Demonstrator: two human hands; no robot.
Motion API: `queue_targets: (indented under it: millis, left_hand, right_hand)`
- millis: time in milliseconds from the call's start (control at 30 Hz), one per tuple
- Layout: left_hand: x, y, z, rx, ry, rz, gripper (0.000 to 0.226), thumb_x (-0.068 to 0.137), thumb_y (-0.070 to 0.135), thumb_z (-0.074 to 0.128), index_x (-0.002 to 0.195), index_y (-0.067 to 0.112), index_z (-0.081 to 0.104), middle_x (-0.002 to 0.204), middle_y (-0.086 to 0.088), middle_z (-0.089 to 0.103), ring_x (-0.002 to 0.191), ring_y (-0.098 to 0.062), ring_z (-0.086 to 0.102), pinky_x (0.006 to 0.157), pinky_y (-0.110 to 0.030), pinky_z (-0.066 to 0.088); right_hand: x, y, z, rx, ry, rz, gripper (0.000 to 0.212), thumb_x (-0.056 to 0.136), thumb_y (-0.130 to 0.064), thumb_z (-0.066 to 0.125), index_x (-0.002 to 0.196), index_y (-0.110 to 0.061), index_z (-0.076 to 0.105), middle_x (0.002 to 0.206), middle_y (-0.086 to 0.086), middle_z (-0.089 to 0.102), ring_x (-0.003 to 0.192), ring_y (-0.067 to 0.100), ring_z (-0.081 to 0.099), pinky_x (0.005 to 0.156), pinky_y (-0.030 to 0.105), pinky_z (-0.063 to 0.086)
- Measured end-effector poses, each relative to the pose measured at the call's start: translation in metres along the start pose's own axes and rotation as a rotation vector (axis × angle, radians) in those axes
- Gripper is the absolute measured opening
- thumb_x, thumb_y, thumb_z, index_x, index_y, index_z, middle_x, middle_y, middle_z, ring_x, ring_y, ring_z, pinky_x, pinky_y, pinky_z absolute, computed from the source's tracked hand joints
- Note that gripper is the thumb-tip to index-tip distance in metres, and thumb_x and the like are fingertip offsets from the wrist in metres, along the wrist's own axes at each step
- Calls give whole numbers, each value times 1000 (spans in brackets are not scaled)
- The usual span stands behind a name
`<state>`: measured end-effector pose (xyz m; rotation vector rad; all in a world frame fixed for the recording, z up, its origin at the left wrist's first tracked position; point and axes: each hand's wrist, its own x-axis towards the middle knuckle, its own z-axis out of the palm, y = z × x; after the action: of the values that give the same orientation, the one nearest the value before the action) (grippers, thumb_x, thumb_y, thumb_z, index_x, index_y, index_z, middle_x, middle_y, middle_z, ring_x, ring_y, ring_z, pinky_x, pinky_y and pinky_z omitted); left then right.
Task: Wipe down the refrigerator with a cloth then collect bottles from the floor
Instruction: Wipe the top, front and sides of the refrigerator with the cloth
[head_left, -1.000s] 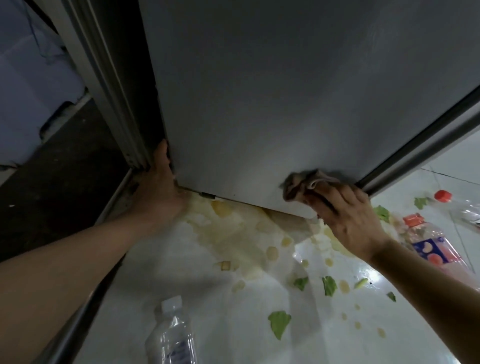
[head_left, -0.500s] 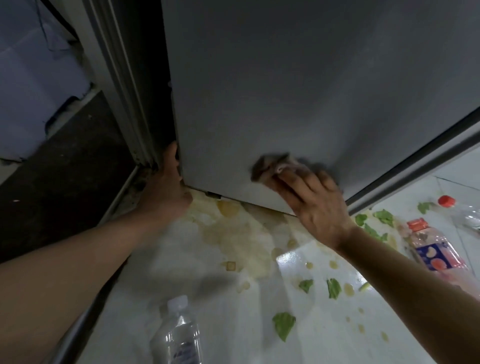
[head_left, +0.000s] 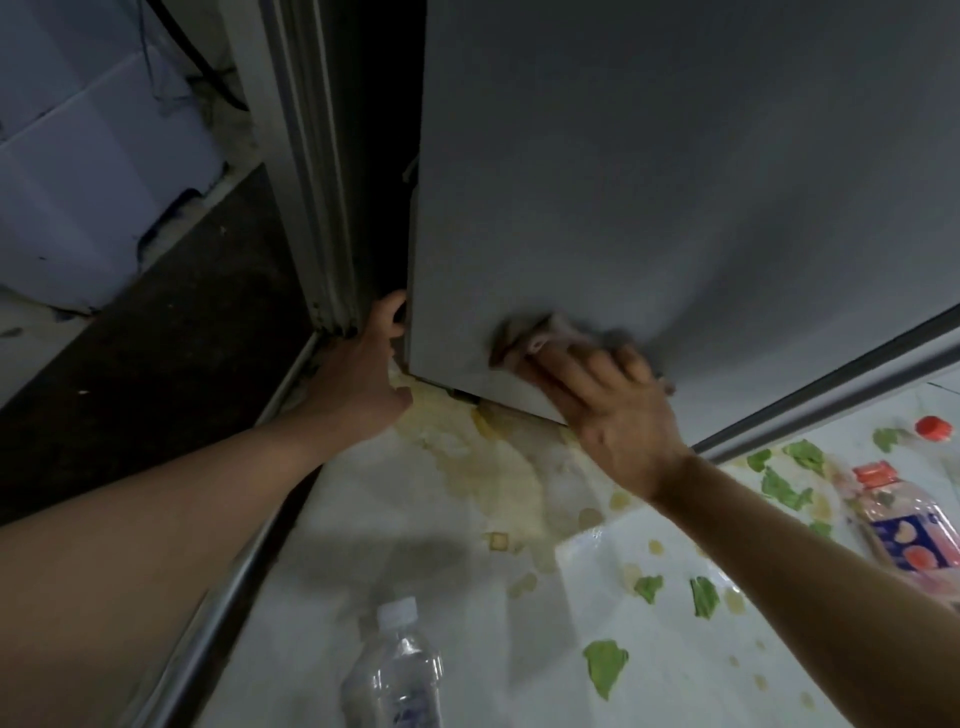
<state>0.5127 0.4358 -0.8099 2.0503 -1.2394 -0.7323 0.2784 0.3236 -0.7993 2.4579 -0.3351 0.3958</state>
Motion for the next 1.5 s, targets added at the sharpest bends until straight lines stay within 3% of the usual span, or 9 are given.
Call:
queue_targets:
  millis: [133, 333, 600, 833, 1000, 1133, 1267, 1367, 1500]
  left_hand:
    - [1, -6, 3, 36, -23, -4, 96, 74, 5, 71, 145, 34, 12, 144, 5, 41, 125, -20, 46, 103, -40, 41]
    - [7, -16, 2, 25, -55, -4, 98, 73, 3, 70, 145, 35, 12, 145, 4, 41, 128, -19, 44, 100, -34, 42]
    - [8, -33, -11, 41, -131, -12, 93, 75, 9, 71, 144, 37, 15, 146, 7, 40, 129, -15, 42, 94, -23, 34]
    - [-4, -50, -27, 24, -101, -30, 87, 77, 8, 70, 146, 27, 20, 145, 2, 41, 130, -17, 43, 104, -29, 37]
    - [-8, -58, -39, -12, -81, -34, 85, 77, 8, 69, 146, 27, 22, 143, 2, 43, 128, -18, 44, 104, -30, 37]
    - [-9, -58, -35, -19, -83, -49, 85, 77, 6, 69, 145, 28, 22, 143, 3, 43, 129, -18, 43, 104, -30, 37]
    - [-9, -56, -31, 37, -73, -23, 84, 77, 7, 70, 144, 25, 24, 143, 2, 44, 127, -18, 46, 104, -32, 39]
    - [-8, -57, -32, 41, -57, -21, 83, 77, 9, 70, 144, 27, 24, 142, 3, 44, 122, -19, 50, 100, -30, 41]
    - [-6, -58, -30, 48, -58, -29, 84, 77, 8, 70, 144, 29, 23, 142, 5, 44, 122, -17, 49, 93, -24, 38]
  right_hand:
    - [12, 2, 5, 22, 162, 89, 40, 93, -5, 55, 132, -14, 55, 132, 4, 52, 109, 25, 50, 84, 36, 35]
    - [21, -40, 17, -93, -396, -248, 68, 73, -19, 71, 137, -24, 50, 138, -6, 50, 120, 18, 51, 100, 32, 40]
    - [79, -28, 2, 52, 210, 100, 36, 96, -4, 44, 128, -10, 58, 128, 7, 59, 102, 26, 48, 80, 37, 33]
    - [69, -69, 21, -63, -294, -227, 51, 75, -26, 71, 126, -25, 62, 135, -10, 55, 112, 18, 57, 93, 30, 42]
    - [83, -52, 7, -31, -11, -42, 47, 88, -4, 40, 130, -14, 57, 138, 0, 53, 110, 25, 50, 80, 36, 30]
    - [89, -49, 11, -21, 130, 61, 42, 93, -2, 46, 133, -11, 54, 141, 2, 51, 108, 28, 45, 79, 37, 31]
    - [74, -73, 31, -62, -171, -209, 50, 83, -21, 64, 132, -20, 57, 141, -6, 50, 114, 21, 55, 91, 34, 32]
    - [80, -89, 40, -6, -242, -239, 44, 88, -25, 47, 130, -29, 57, 139, -10, 51, 114, 16, 57, 94, 30, 43]
    - [83, -102, 54, -133, -410, -388, 45, 96, -31, 41, 141, -30, 42, 158, -4, 18, 136, 21, 31, 106, 35, 32]
